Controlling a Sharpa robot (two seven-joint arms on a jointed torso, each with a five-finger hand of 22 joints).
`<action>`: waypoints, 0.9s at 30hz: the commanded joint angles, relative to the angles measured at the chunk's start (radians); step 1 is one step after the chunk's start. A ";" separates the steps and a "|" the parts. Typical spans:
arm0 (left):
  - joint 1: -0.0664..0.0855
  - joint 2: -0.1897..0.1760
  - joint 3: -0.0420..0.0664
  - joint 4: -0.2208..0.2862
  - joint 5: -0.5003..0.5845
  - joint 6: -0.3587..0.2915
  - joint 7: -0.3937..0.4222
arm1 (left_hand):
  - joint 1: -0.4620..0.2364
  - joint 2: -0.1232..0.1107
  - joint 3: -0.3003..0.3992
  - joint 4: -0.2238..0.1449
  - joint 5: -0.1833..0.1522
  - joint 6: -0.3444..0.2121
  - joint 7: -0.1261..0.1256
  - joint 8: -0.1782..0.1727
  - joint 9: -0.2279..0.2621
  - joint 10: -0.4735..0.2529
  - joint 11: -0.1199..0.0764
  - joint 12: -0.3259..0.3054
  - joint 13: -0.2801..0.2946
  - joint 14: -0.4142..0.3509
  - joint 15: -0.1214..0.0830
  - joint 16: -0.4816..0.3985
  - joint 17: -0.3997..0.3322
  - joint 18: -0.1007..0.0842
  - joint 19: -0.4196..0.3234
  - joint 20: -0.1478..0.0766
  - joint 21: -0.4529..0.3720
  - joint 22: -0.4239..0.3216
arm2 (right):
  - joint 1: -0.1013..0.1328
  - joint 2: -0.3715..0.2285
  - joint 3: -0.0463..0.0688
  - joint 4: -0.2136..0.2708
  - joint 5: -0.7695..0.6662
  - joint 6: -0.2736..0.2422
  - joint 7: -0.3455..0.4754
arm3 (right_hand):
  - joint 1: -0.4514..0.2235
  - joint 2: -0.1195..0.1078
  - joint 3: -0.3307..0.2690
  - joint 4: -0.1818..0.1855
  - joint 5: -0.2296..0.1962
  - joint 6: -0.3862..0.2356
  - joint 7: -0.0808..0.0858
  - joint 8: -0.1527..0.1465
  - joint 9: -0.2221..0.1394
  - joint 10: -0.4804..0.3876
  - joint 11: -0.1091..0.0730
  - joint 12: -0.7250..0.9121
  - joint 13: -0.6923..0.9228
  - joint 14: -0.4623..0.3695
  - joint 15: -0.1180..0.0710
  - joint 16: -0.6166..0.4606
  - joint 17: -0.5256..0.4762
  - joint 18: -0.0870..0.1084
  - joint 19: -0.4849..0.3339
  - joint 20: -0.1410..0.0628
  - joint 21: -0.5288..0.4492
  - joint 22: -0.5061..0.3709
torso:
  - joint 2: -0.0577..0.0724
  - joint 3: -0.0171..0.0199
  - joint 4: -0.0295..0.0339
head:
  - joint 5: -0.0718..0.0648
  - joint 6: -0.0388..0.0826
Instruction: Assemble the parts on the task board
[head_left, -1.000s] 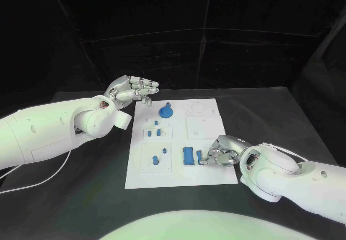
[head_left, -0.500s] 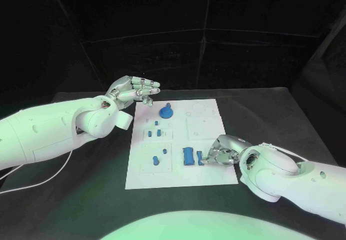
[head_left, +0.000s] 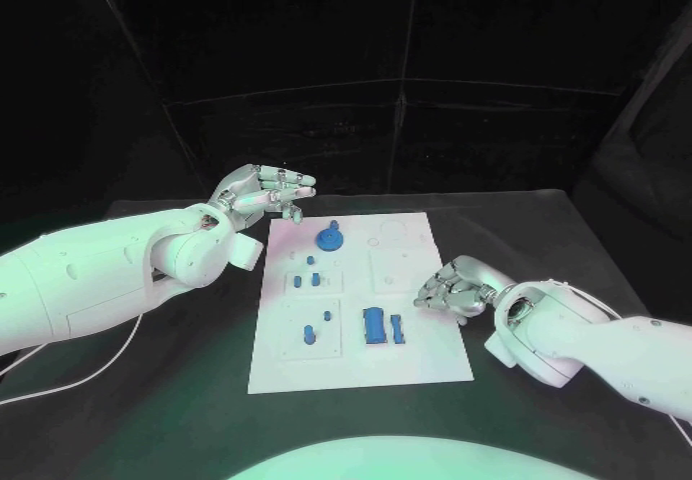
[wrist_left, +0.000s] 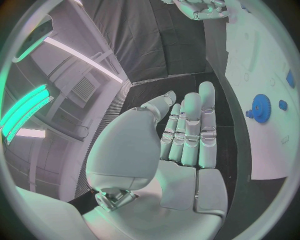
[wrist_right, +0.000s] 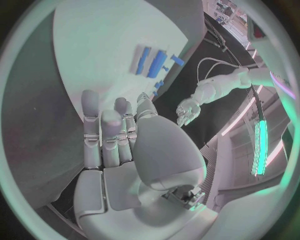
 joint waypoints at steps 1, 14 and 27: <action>-0.001 0.019 0.001 -0.031 0.053 -0.004 0.034 | -0.022 -0.003 -0.027 0.010 -0.002 -0.004 -0.012 0.010 0.002 -0.006 -0.005 0.014 0.000 -0.038 -0.001 -0.015 -0.011 0.014 -0.029 0.001 -0.026 -0.014 | 0.027 0.031 0.004 -0.092 0.435 -0.036 0.347 | 0.051 0.012 0.009 -0.020 -0.030 -0.011 0.011 -0.009 -0.002 -0.064 0.021 -0.128 -0.113 -0.124 0.021 -0.308 -0.266 0.016 -0.075 0.019 -0.160 -0.134 | -0.026 -0.0103 0.0065 | -0.011 0.018; -0.027 0.130 0.002 -0.206 0.139 -0.019 0.080 | -0.029 0.010 -0.104 0.068 -0.002 -0.044 -0.031 -0.029 -0.005 -0.036 0.050 -0.096 -0.015 -0.283 0.104 -0.587 -0.289 -0.003 -0.392 0.104 -0.404 -0.301 | 0.064 0.239 0.054 -0.505 0.810 0.139 0.645 | 0.153 0.035 0.039 -0.050 -0.063 -0.046 0.052 -0.055 -0.097 -0.047 0.087 -0.453 -0.665 -0.289 0.128 -0.867 -0.621 0.017 -0.175 0.132 -0.637 -0.455 | -0.066 -0.0182 0.0021 | -0.026 0.115; -0.050 0.163 0.008 -0.237 0.120 -0.062 0.057 | -0.566 0.099 -0.267 0.016 -0.054 -0.432 -0.099 -0.159 -0.071 -0.477 -0.015 -0.279 -0.078 -0.639 0.056 -0.882 -0.510 -0.050 -0.777 0.036 -0.519 -0.619 | 0.060 0.291 0.065 -0.571 0.792 0.089 0.617 | -0.504 -0.057 0.119 -0.170 -0.140 -0.450 -0.016 -0.117 -0.235 -0.460 0.042 -0.578 -0.928 -0.700 0.036 -1.065 -0.834 -0.048 -0.526 0.053 -0.833 -0.608 | -0.070 -0.0092 0.0200 | -0.027 0.144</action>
